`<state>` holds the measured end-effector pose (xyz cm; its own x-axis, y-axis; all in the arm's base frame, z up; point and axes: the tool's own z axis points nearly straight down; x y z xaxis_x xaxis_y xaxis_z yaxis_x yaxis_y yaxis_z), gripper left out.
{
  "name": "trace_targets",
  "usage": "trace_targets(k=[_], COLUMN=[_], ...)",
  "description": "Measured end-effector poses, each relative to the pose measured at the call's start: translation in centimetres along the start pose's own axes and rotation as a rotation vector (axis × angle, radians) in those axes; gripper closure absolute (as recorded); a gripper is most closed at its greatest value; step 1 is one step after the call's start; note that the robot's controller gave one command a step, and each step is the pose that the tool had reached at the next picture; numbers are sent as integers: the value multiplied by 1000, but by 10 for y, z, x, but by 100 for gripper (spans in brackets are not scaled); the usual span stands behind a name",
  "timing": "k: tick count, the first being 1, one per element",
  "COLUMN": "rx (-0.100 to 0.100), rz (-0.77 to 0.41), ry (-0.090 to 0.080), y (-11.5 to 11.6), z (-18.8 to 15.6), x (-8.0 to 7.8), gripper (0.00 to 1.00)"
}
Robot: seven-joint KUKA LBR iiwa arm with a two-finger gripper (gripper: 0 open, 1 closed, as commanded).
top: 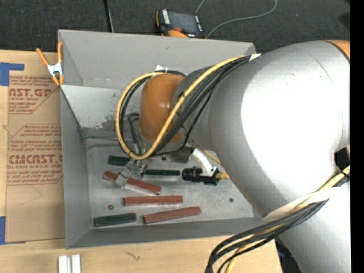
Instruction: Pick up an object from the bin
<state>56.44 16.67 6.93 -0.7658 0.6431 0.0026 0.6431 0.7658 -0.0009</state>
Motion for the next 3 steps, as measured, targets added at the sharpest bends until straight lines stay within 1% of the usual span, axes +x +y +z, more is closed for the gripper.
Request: trace_targets(k=[1, 2, 3], rx=[-1, -4, -6], rz=[-1, -1, -2], ry=[-1, -1, -5], y=[0, 2, 3], z=[0, -3, -60], x=[0, 0, -1], gripper=[0, 100, 100])
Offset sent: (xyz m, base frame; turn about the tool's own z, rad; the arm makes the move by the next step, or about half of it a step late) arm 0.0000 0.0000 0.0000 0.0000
